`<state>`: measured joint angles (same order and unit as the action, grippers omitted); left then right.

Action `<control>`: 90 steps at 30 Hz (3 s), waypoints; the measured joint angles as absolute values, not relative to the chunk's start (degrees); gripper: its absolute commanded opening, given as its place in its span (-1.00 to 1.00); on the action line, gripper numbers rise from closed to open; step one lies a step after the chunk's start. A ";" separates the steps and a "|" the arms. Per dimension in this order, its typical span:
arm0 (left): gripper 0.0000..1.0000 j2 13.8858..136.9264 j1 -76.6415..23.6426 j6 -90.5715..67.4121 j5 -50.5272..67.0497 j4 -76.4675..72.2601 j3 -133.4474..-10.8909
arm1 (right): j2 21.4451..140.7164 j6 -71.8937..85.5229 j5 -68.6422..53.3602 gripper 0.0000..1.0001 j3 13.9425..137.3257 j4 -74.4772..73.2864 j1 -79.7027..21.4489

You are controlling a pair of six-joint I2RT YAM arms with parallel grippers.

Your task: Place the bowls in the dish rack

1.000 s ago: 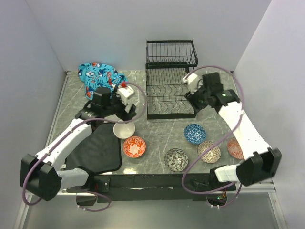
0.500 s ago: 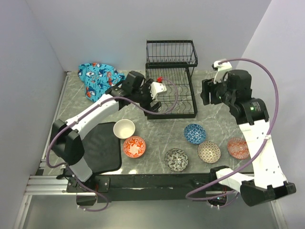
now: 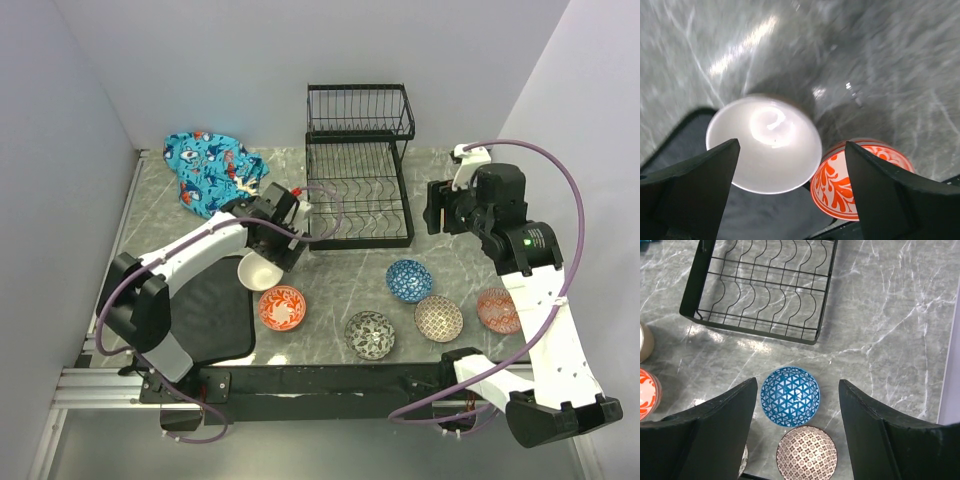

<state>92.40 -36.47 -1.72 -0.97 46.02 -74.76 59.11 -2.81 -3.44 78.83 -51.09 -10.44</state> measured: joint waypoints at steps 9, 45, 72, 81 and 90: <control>0.36 95.09 -36.42 -5.67 -4.95 45.34 -72.97 | 59.16 -2.83 -3.27 0.47 78.70 -50.65 -10.17; -0.98 95.44 -36.45 -3.11 -0.60 52.82 -76.90 | 58.35 -2.85 -3.86 0.45 76.58 -50.15 -9.69; -0.98 99.04 -41.74 -30.61 34.28 -7.01 -69.17 | 51.03 -5.02 2.00 0.42 73.47 -50.06 -3.99; -0.98 106.41 -40.40 -51.92 33.54 -34.89 -69.89 | 50.09 -4.99 1.76 0.41 70.72 -50.57 -1.83; -0.98 116.62 -39.33 -59.59 30.20 -41.12 -75.99 | 50.26 -4.73 0.19 0.41 70.17 -50.61 1.13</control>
<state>116.62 -39.33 -59.59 30.20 -41.12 -75.99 50.26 -4.73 0.19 70.17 -50.61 1.13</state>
